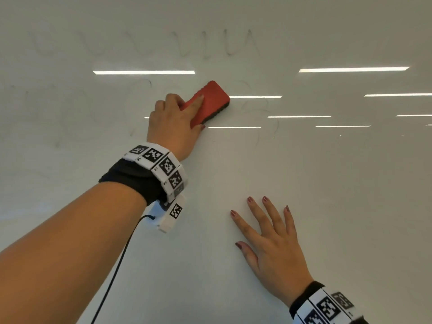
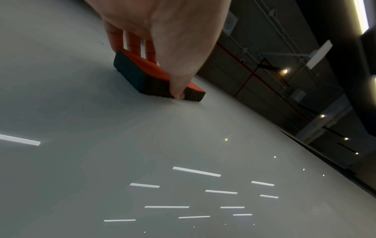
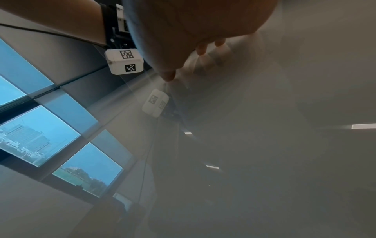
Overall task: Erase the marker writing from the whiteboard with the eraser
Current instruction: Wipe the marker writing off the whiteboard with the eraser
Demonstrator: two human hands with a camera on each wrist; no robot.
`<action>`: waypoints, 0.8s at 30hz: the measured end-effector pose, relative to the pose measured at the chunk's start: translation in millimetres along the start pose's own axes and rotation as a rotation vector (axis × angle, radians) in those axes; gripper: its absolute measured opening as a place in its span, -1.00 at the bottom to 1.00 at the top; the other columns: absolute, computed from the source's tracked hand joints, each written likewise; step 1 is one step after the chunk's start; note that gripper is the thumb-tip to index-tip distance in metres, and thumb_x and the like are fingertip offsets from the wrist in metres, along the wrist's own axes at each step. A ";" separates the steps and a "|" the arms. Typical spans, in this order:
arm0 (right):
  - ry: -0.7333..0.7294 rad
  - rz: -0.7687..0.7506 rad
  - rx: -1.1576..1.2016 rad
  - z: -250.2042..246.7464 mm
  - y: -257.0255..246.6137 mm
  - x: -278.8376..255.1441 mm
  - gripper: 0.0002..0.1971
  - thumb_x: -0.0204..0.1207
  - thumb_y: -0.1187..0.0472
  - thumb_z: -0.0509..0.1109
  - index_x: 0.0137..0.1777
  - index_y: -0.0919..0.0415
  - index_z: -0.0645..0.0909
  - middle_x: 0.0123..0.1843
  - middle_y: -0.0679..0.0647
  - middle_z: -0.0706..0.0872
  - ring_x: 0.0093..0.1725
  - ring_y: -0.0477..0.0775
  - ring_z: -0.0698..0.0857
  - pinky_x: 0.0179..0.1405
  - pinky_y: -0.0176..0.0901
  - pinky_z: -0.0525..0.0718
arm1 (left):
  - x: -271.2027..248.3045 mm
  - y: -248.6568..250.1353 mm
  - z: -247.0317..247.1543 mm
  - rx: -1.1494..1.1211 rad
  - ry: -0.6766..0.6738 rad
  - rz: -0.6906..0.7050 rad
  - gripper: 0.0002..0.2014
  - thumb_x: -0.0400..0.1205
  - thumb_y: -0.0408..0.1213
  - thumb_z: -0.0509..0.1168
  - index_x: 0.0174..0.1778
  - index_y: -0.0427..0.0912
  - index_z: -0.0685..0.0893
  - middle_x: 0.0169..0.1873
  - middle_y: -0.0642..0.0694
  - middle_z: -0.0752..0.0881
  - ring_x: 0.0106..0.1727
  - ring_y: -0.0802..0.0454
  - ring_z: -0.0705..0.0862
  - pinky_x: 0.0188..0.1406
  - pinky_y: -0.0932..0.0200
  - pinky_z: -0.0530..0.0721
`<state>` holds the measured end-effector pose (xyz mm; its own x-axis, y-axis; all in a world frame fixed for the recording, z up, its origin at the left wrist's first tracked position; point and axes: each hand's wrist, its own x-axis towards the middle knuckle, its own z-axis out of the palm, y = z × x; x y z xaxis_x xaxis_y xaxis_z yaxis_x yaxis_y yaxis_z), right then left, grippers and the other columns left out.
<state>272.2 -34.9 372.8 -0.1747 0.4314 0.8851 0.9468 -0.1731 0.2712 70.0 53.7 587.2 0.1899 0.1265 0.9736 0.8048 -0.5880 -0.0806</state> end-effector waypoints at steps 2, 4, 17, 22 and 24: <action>0.003 0.003 0.005 0.6 -0.9 -0.4 -0.45 0.61 -0.14 0.09 0.62 -0.18 0.23 0.66 0.06 0.22 0.65 0.23 0.15 0.48 0.46 0.19 | -0.7 4.1 1.2 -0.008 -0.003 -0.010 -0.40 0.63 0.03 0.21 0.60 0.11 0.22 0.28 -0.26 0.41 0.21 -0.27 0.42 0.18 -0.09 0.42; 0.008 0.006 0.009 1.9 -2.1 -0.7 -0.45 0.61 -0.14 0.09 0.62 -0.18 0.23 0.66 0.06 0.21 0.65 0.23 0.13 0.49 0.46 0.17 | -4.3 11.2 2.4 -0.013 -0.013 0.005 -0.41 0.64 0.03 0.21 0.60 0.11 0.22 0.29 -0.25 0.41 0.21 -0.26 0.41 0.18 -0.08 0.42; -0.011 0.005 0.022 -1.7 -1.0 -1.0 -0.43 0.58 -0.13 0.14 0.61 -0.17 0.25 0.64 0.07 0.28 0.63 0.23 0.20 0.49 0.43 0.18 | -47.5 73.0 25.9 0.012 -0.035 0.381 -0.41 0.56 0.02 0.32 0.53 0.08 0.39 0.18 -0.22 0.55 0.10 -0.22 0.52 0.01 -0.08 0.51; -0.037 0.000 0.013 -4.1 0.4 -1.6 -0.43 0.58 -0.15 0.14 0.61 -0.19 0.23 0.64 0.05 0.28 0.63 0.21 0.18 0.50 0.41 0.16 | -17.0 69.3 11.9 0.037 -0.059 0.225 -0.40 0.62 0.07 0.21 0.59 0.14 0.22 0.29 -0.19 0.43 0.18 -0.21 0.43 0.13 -0.05 0.43; -0.044 -0.002 0.012 -4.1 1.4 -2.0 -0.43 0.59 -0.17 0.14 0.61 -0.19 0.23 0.64 0.04 0.28 0.63 0.21 0.18 0.49 0.40 0.17 | -6.2 63.1 8.4 0.048 -0.053 0.167 -0.40 0.63 0.07 0.19 0.60 0.14 0.20 0.30 -0.19 0.41 0.18 -0.22 0.42 0.14 -0.06 0.44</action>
<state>272.7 -39.6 373.0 -0.1648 0.4700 0.8671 0.9496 -0.1619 0.2683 124.4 22.5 574.3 0.3518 0.0729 0.9332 0.7851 -0.5659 -0.2517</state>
